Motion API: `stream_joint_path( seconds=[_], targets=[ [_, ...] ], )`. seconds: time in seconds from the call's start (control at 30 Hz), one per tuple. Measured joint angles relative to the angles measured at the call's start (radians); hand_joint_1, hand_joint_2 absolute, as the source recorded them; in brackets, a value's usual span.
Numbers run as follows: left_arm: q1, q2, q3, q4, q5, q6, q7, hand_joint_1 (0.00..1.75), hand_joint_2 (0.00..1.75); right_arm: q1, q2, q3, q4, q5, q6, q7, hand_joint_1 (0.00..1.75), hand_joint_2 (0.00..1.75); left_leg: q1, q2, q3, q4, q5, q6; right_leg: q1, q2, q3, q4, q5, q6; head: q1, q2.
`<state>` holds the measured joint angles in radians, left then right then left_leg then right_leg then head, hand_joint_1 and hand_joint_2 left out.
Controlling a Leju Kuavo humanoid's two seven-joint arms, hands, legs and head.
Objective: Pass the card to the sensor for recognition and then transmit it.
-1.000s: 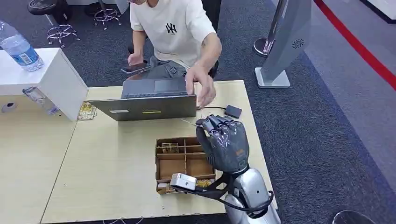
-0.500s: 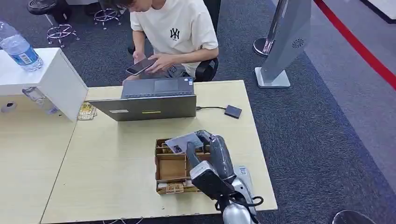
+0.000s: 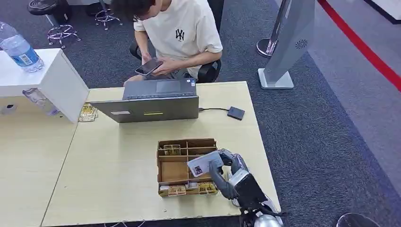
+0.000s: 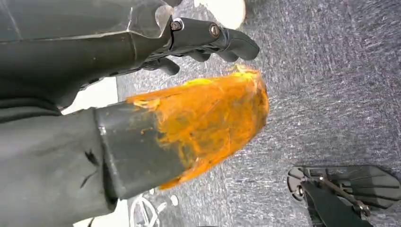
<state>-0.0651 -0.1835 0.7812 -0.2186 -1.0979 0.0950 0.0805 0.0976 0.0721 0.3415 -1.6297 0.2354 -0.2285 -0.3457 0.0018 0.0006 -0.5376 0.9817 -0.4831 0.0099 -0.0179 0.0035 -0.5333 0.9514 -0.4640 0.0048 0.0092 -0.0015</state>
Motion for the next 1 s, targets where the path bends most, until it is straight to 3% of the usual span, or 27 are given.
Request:
stream_joint_path(
  seconds=[0.43, 0.63, 1.0],
  targets=[
    [0.000, 0.000, 0.035, 0.000, -0.006, 0.000, -0.007, 0.00, 0.00, 0.027, -0.058, -0.286, 0.027, -0.009, 0.081, 0.008, 1.75, 1.75, 0.000, 0.000, 0.000, 0.000, 0.000, 0.000, 0.000, 0.000, 0.000, 0.000, 0.000, 0.000, 0.000, 0.000],
    [0.000, 0.001, 0.042, 0.000, -0.018, -0.001, -0.015, 0.00, 0.00, 0.001, -0.071, -0.372, 0.101, 0.031, 0.103, 0.010, 1.75, 1.75, 0.000, 0.000, 0.000, 0.000, 0.000, 0.000, 0.000, 0.000, 0.000, 0.000, 0.000, 0.000, 0.000, 0.000],
    [0.000, 0.008, 0.049, 0.000, -0.027, -0.008, -0.018, 0.00, 0.00, -0.040, -0.145, -0.461, 0.253, -0.072, 0.407, -0.042, 1.75, 1.75, 0.000, 0.000, 0.000, 0.000, 0.000, 0.001, 0.000, 0.000, 0.000, 0.000, 0.000, 0.000, 0.000, 0.000]
  ],
)
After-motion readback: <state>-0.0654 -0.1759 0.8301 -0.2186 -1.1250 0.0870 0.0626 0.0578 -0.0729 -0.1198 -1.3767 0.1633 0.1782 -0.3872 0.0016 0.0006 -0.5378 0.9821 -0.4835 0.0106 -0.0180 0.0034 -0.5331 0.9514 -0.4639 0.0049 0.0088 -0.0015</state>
